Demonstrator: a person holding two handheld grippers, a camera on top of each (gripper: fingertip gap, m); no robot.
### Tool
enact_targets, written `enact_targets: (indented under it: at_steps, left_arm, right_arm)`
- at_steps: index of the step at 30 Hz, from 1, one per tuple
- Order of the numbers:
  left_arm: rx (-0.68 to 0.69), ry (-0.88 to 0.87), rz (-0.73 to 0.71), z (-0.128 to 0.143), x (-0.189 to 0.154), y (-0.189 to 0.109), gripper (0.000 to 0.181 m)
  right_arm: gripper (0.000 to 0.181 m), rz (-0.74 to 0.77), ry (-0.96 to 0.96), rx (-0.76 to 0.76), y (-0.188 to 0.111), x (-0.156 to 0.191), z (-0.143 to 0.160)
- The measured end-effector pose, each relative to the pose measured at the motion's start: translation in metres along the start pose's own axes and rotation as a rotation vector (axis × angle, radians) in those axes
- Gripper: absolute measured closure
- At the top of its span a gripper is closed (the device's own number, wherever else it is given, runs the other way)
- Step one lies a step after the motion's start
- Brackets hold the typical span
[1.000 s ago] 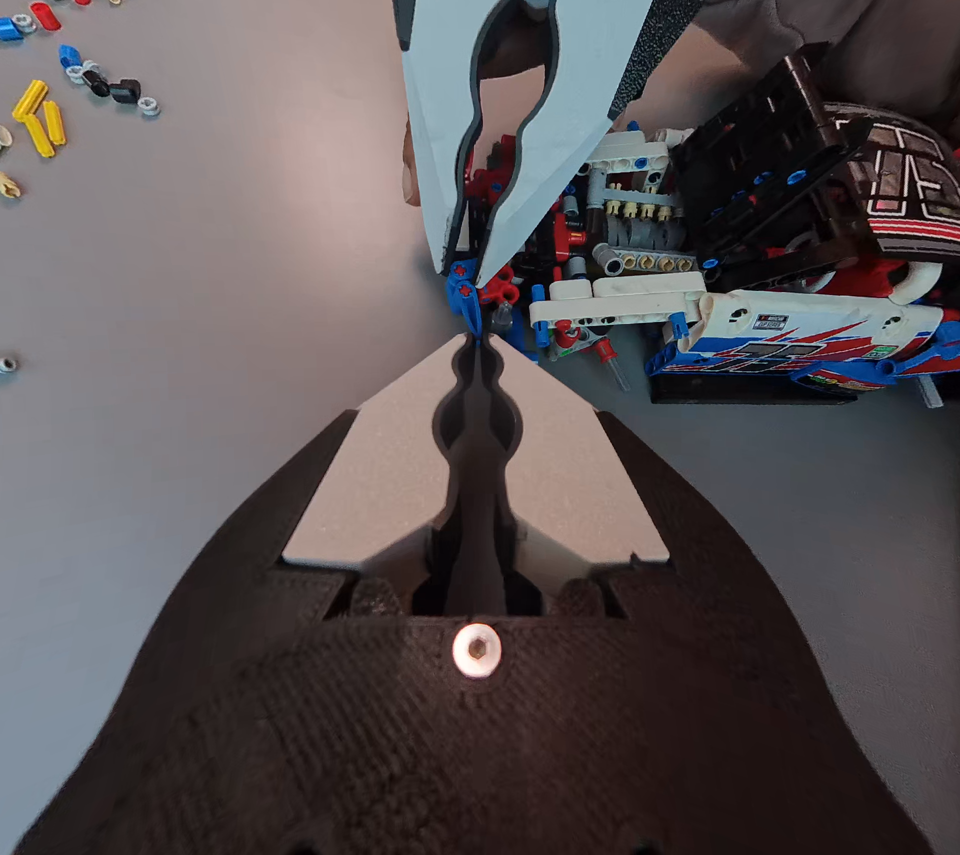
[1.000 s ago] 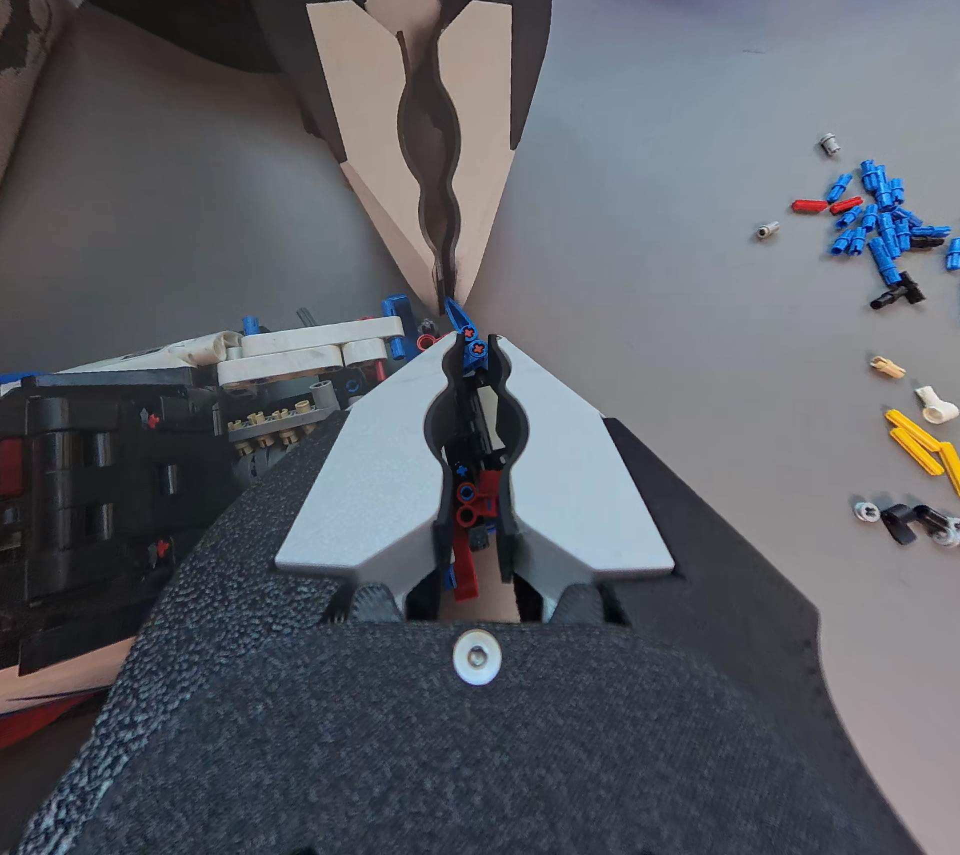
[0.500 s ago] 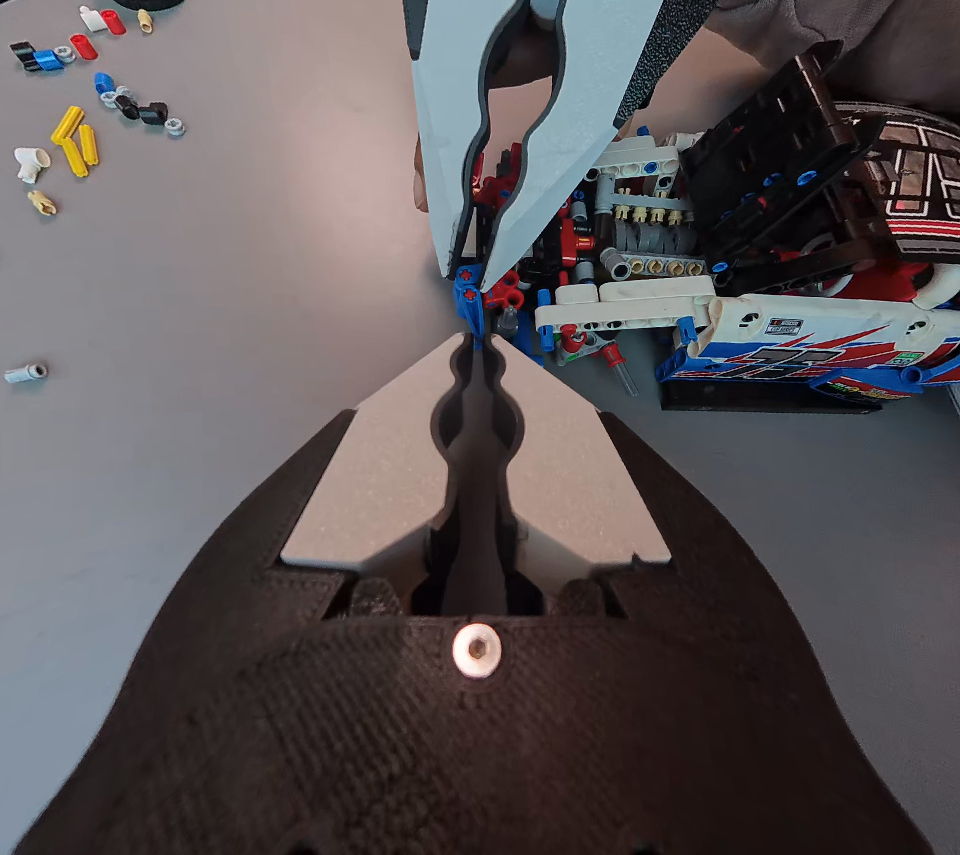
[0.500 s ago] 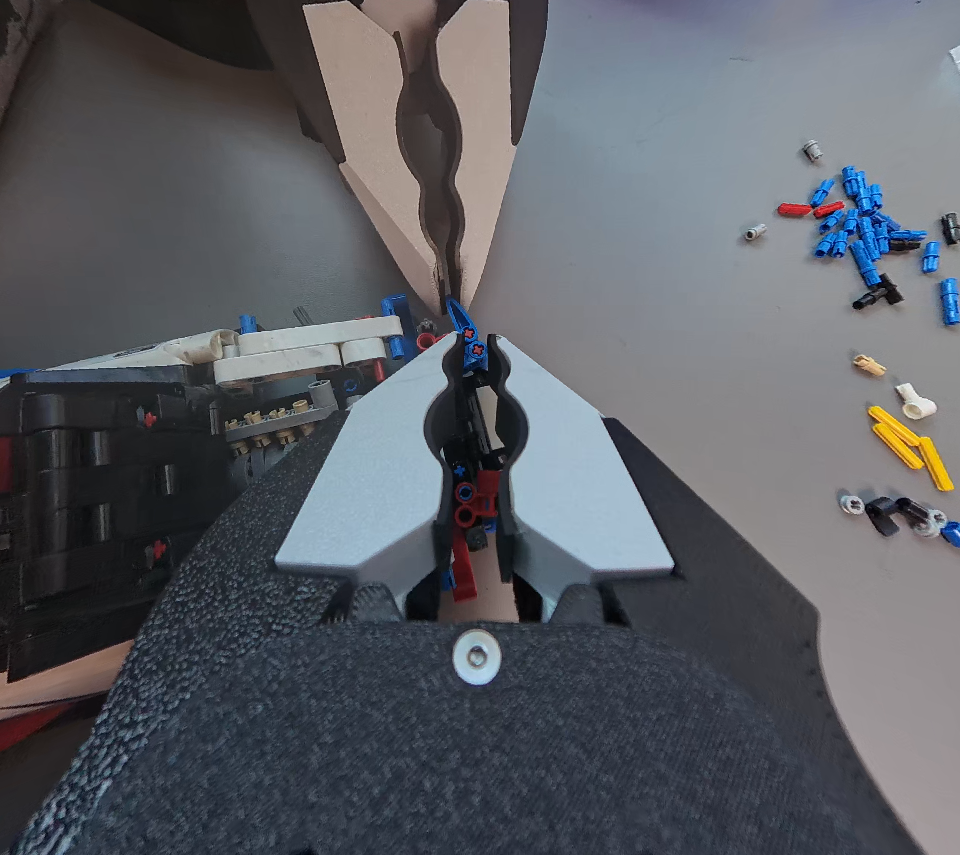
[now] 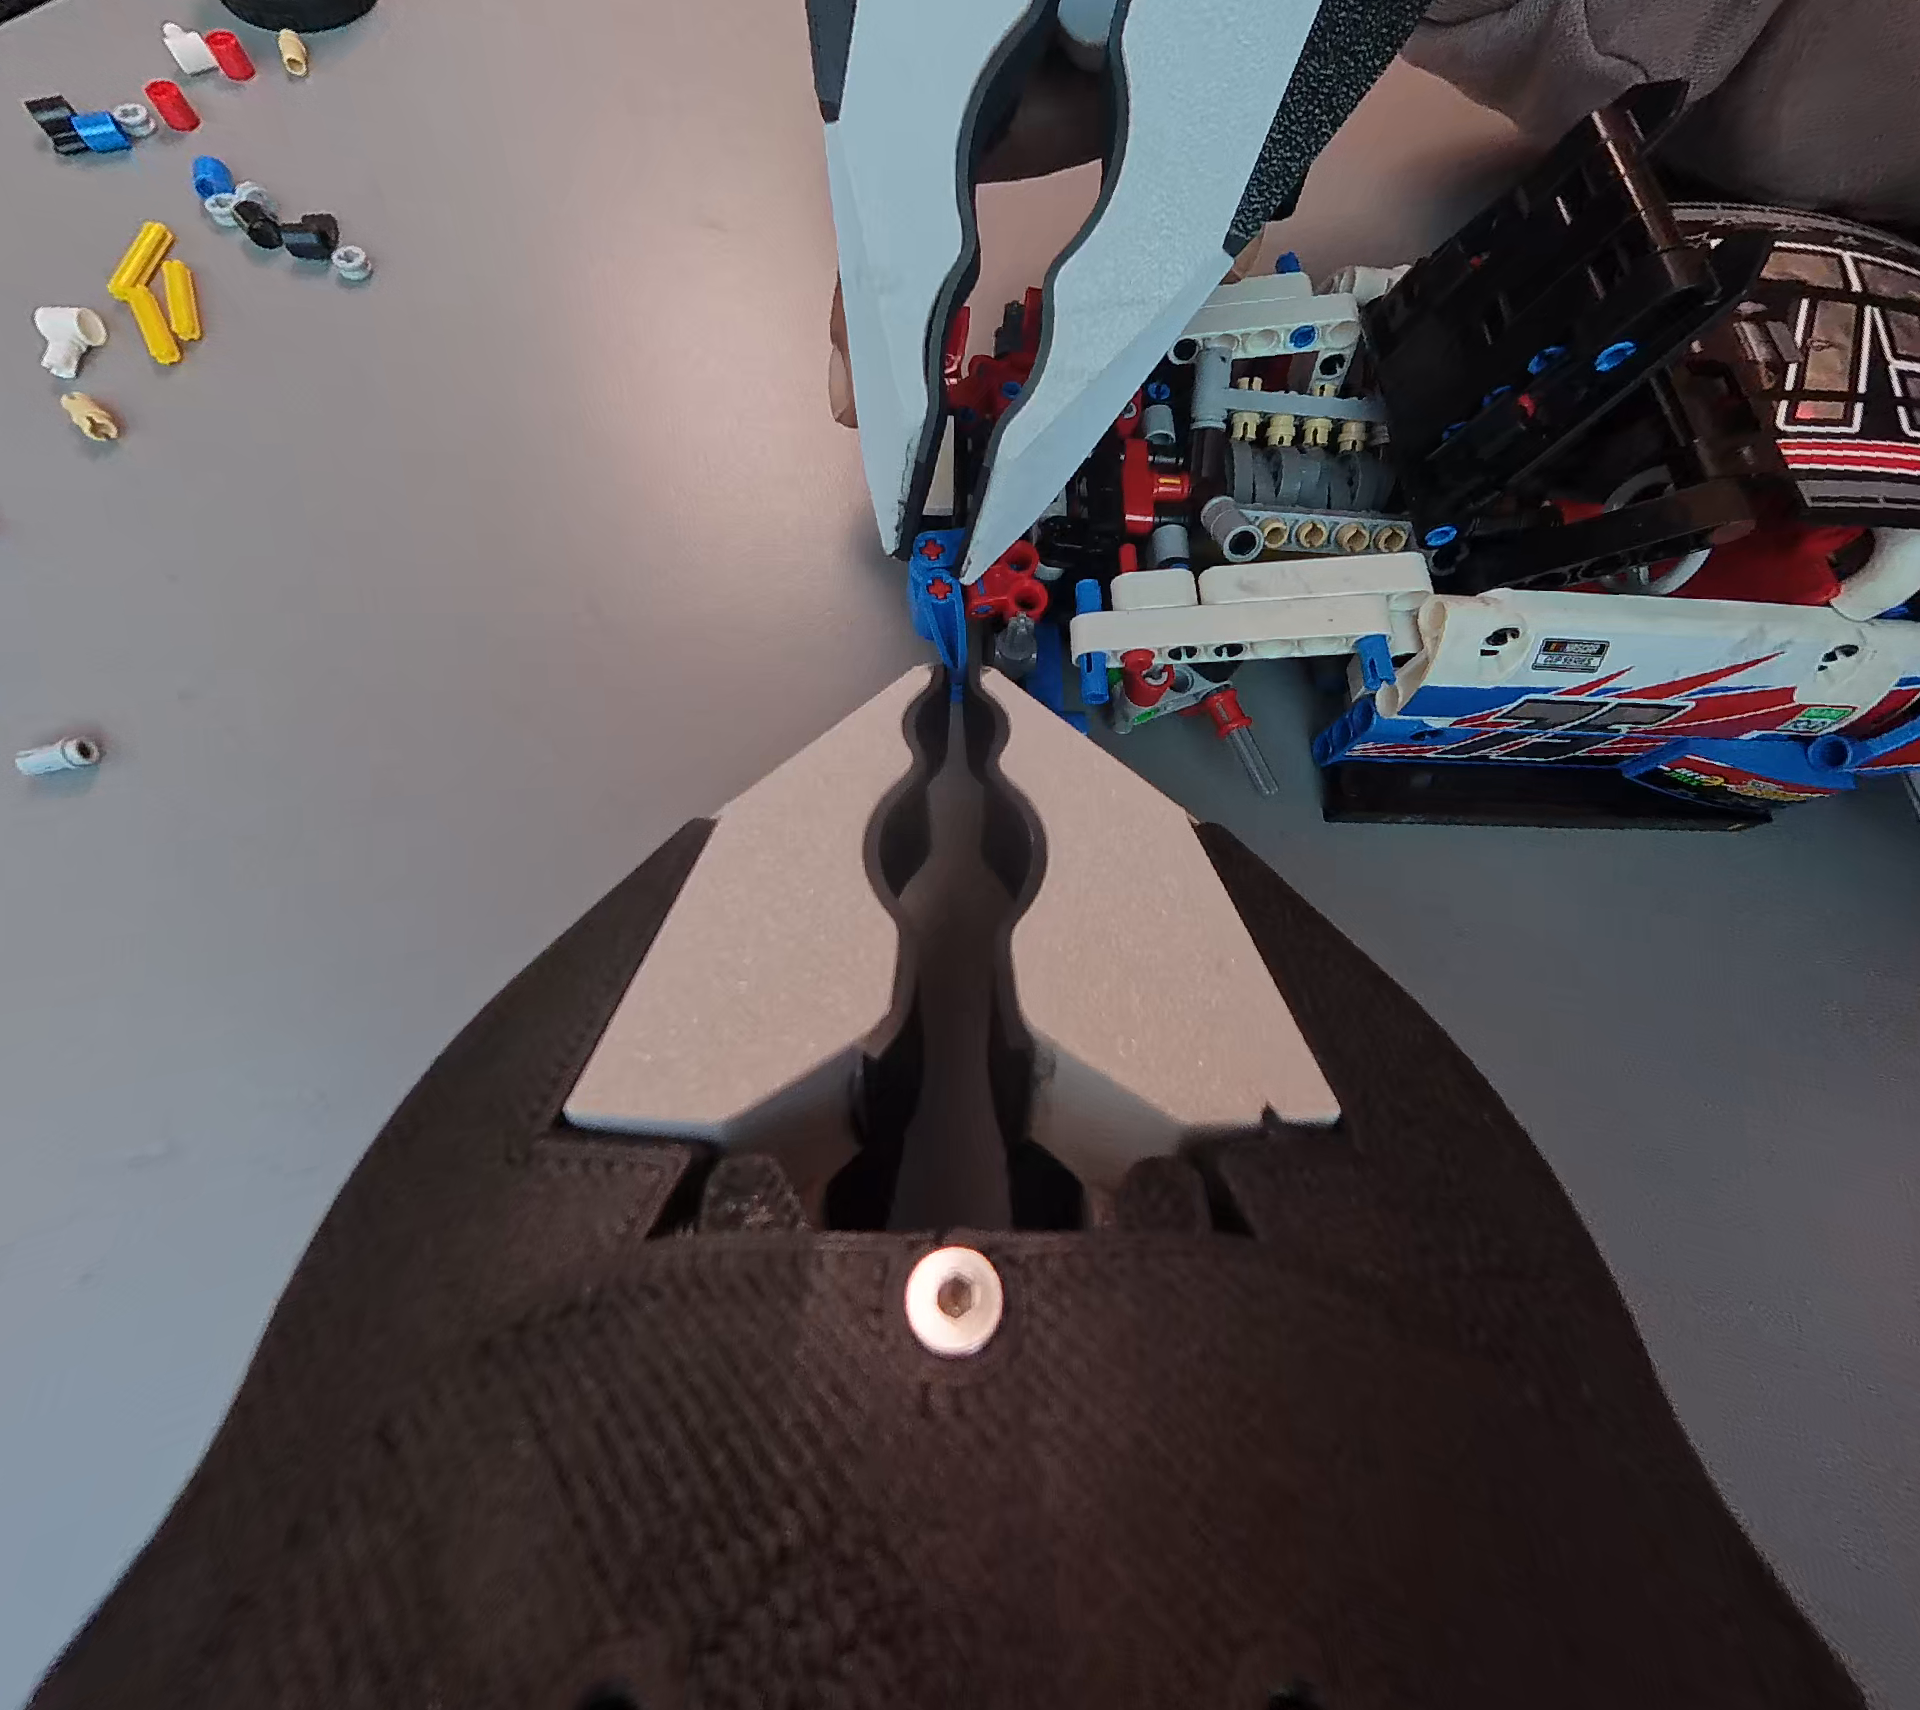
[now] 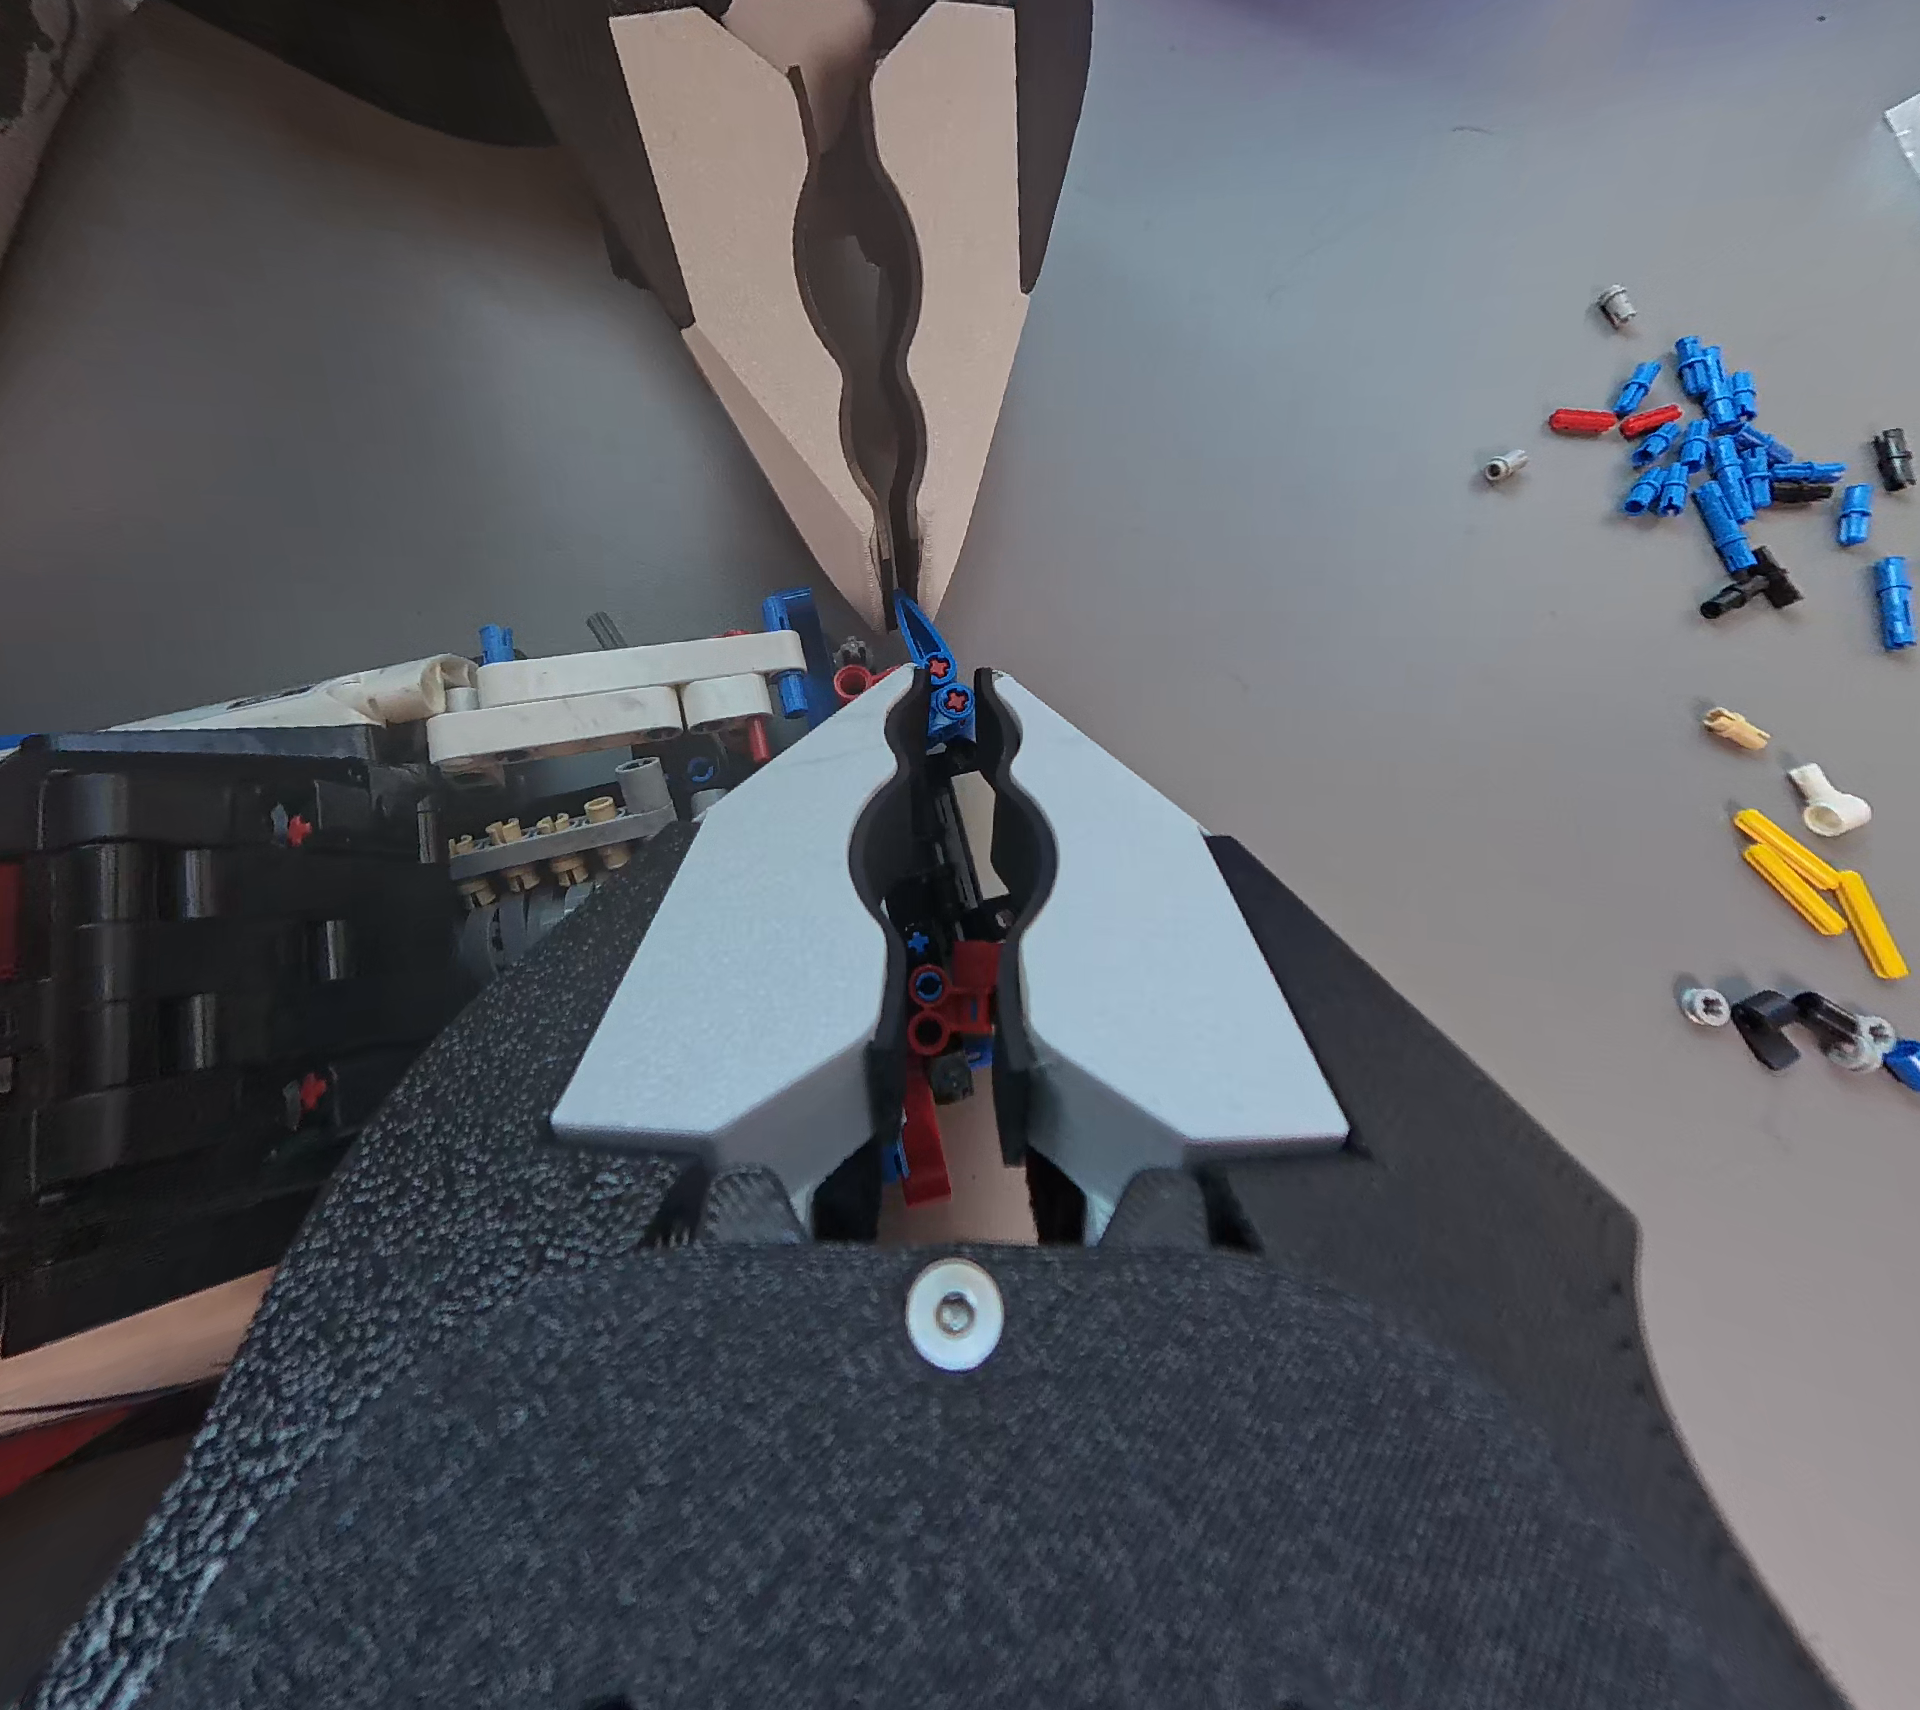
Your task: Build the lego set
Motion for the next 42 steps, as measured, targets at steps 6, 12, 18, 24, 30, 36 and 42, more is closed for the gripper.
enact_targets:
  at_steps: [6,12,18,24,30,36,42]
  left_arm:
    - [0.015,0.037,-0.014,0.0,-0.001,0.001,0.181]
    - [0.015,0.04,-0.015,0.0,-0.001,0.001,0.181]
    - [0.015,0.039,-0.013,0.0,-0.001,0.002,0.181]
    - [0.017,0.04,-0.012,0.0,-0.001,0.002,0.181]
    - [0.018,0.04,-0.012,0.0,-0.001,0.002,0.181]
    - [0.022,0.042,-0.012,0.0,-0.001,0.002,0.181]
    - [0.023,0.042,-0.011,0.0,-0.002,0.002,0.181]
  right_arm:
    - [0.176,0.001,0.001,-0.003,0.0,0.0,0.0]
    - [0.176,0.005,-0.002,-0.004,0.0,0.0,0.001]
    - [0.171,0.016,-0.01,-0.007,-0.004,-0.001,0.001]
    - [0.172,-0.004,0.013,-0.06,-0.022,-0.002,-0.008]
    - [0.175,-0.066,-0.007,0.046,-0.009,0.009,-0.006]
    - [0.177,-0.049,-0.018,0.111,-0.004,0.01,-0.005]
    - [0.178,-0.041,-0.02,0.125,-0.003,0.011,-0.006]
Point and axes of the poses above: each gripper's, where its closed fingertips meet, y out along the fingers, z out of its underside, x = y × z across the jaws, the point moved 9 cm from there along -y, back along the fingers, and after that the axes turned 7 degrees about y, right-handed, at the moved point
